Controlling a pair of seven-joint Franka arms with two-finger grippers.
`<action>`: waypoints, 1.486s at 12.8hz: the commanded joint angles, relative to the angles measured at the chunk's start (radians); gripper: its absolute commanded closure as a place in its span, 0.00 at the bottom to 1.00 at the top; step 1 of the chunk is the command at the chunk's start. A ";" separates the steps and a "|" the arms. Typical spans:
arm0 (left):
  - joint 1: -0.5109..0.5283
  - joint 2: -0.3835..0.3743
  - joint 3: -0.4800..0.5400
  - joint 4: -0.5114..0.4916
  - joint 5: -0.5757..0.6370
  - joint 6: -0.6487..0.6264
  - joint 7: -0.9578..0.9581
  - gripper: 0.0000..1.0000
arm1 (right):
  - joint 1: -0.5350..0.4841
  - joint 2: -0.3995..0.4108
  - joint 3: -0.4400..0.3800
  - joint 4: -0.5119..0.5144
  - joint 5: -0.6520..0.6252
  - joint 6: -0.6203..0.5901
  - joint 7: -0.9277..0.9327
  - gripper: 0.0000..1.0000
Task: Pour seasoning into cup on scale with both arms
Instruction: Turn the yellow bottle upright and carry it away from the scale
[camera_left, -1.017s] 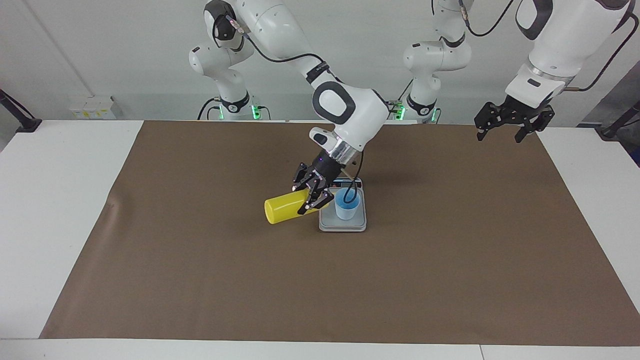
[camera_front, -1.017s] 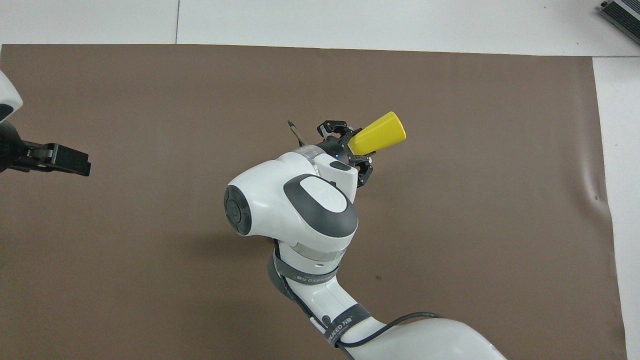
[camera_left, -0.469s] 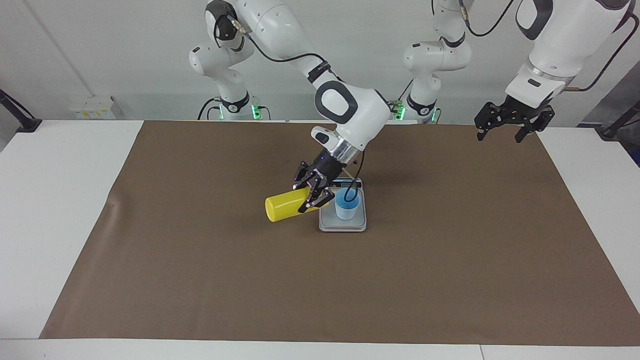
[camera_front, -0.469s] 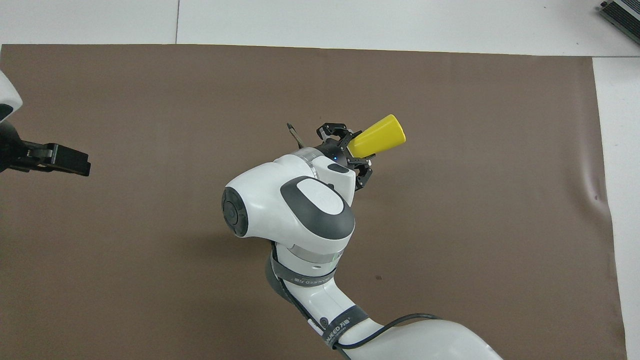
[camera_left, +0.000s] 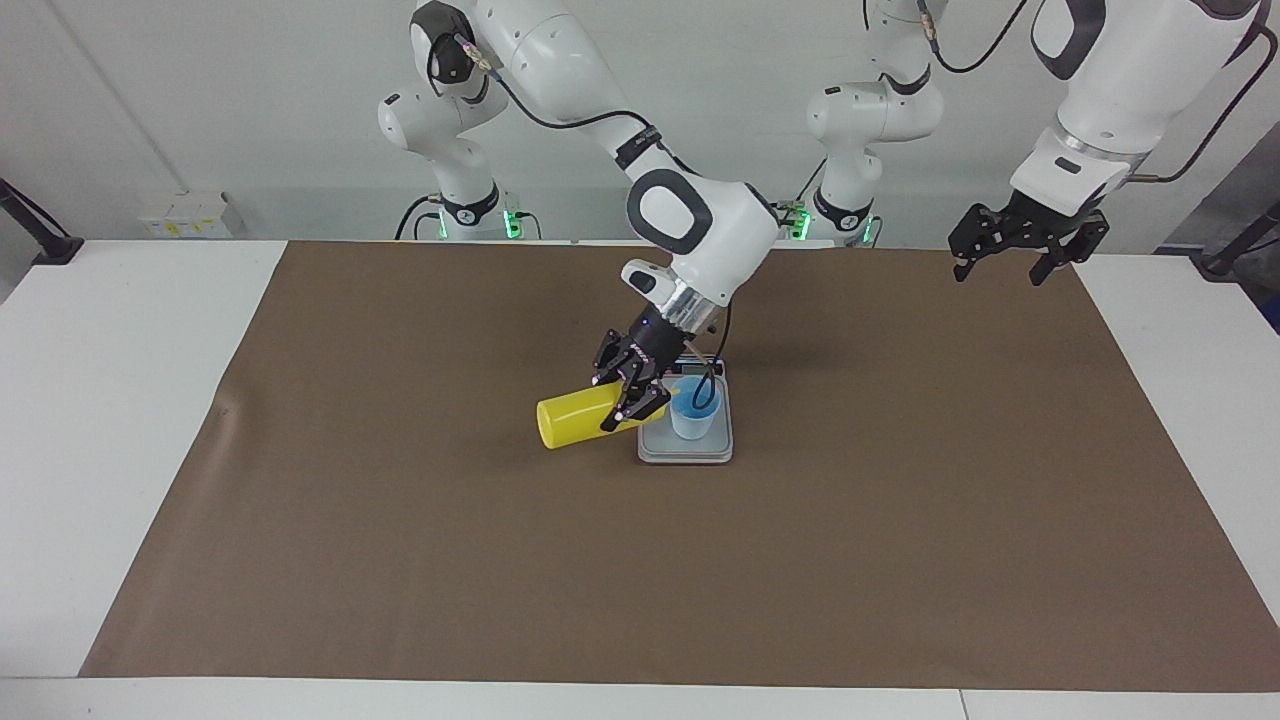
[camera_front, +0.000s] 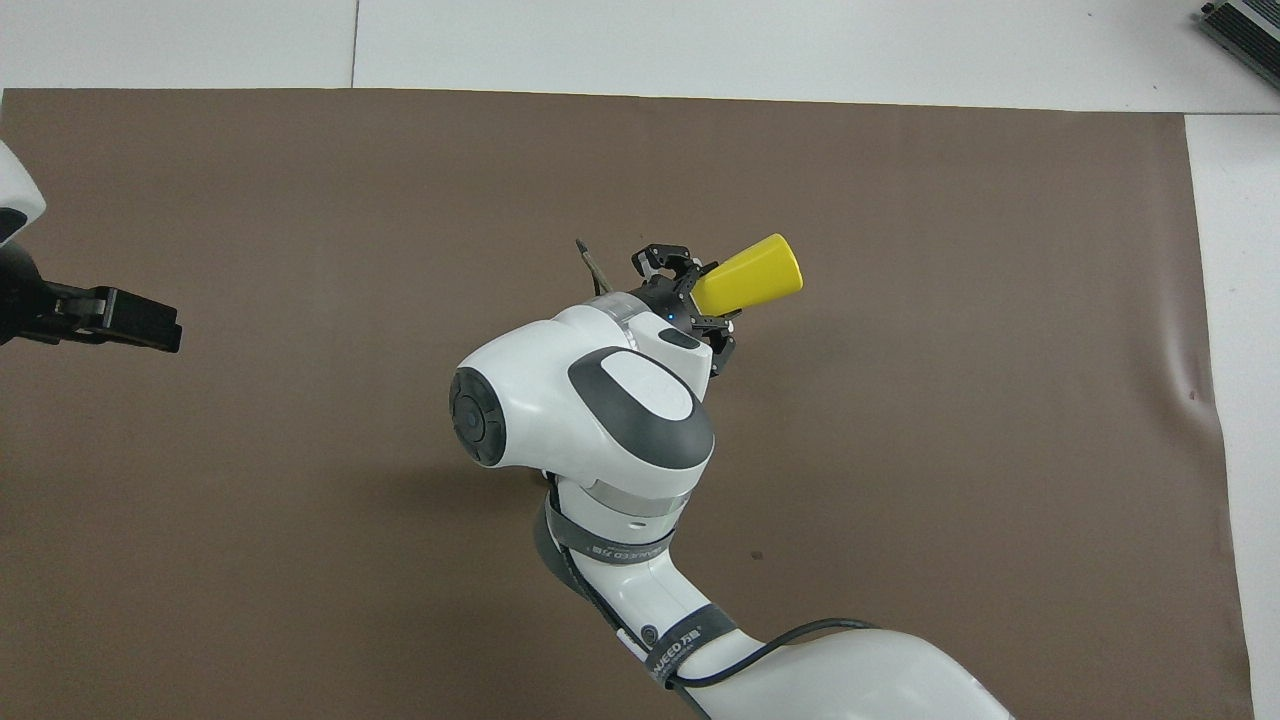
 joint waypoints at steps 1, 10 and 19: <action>0.013 -0.006 -0.004 -0.005 -0.011 -0.012 0.005 0.00 | -0.010 0.005 0.005 0.020 0.013 0.006 0.014 1.00; 0.013 -0.006 -0.004 -0.005 -0.011 -0.012 0.005 0.00 | -0.035 -0.020 0.003 0.034 0.121 0.001 0.012 1.00; 0.013 -0.006 -0.004 -0.005 -0.011 -0.012 0.005 0.00 | -0.314 -0.250 0.005 0.014 0.716 0.018 -0.117 1.00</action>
